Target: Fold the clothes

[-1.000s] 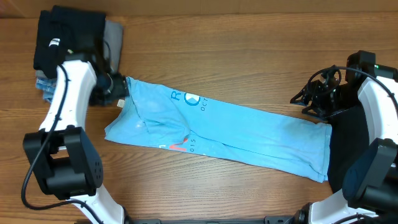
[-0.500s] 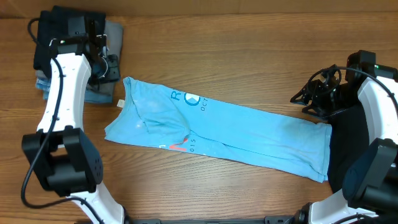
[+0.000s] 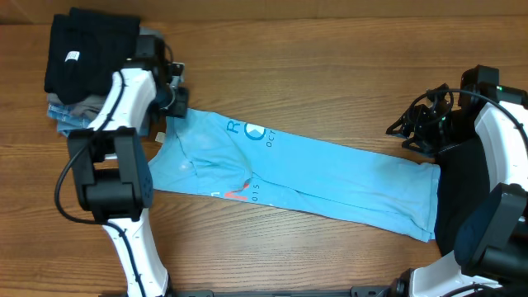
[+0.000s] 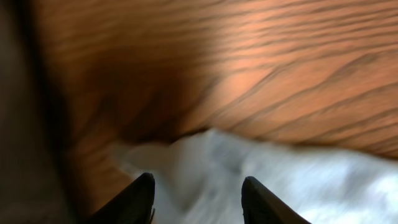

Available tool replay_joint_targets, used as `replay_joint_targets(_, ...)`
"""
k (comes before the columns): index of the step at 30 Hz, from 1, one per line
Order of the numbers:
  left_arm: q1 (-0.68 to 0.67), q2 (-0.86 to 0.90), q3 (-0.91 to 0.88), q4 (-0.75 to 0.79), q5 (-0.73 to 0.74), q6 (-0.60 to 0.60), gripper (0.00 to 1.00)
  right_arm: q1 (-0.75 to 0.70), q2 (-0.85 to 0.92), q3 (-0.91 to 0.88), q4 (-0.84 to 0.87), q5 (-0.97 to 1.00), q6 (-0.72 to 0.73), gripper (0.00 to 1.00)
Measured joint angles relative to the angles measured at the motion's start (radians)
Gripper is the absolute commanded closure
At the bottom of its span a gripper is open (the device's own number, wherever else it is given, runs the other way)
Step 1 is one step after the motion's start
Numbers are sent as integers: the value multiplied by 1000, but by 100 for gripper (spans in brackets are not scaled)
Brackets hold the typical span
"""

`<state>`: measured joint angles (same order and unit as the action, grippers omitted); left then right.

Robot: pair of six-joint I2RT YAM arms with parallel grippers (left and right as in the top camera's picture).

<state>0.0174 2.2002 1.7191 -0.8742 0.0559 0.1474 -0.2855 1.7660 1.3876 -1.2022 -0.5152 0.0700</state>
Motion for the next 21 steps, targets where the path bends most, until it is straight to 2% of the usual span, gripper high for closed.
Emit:
replay_joint_targets(2, -19, 12, 0, 29, -16, 11, 67, 0, 0, 0, -2, 1, 0, 44)
replay_joint_targets(5, -37, 32, 0, 54, -53, 8, 92, 0, 0, 0, -6, 3, 0, 44)
replay_joint_targets(8, -35, 52, 0, 70, -85, -9, 96, 0, 0, 0, -18, 4, 4, 44)
replay_joint_targets(12, -24, 52, 0, 86, -138, -46, 95, 0, 0, 0, -22, 6, 8, 44)
replay_joint_targets(14, -17, 52, 0, 85, -168, -66, 82, 0, 0, 0, -23, 7, 8, 44)
replay_joint_targets(16, -5, 52, 0, 85, -185, -85, 76, 0, 0, 0, -23, 6, 8, 44)
replay_joint_targets(18, 8, 52, 2, 80, -188, -97, 62, 0, 0, 0, -22, 7, 8, 44)
replay_joint_targets(19, 16, 52, 6, 73, -188, -98, 58, 0, 0, 0, -22, 7, 8, 44)
replay_joint_targets(21, 27, 52, 19, 46, -188, -111, 58, 0, 0, 0, -22, 6, 8, 44)
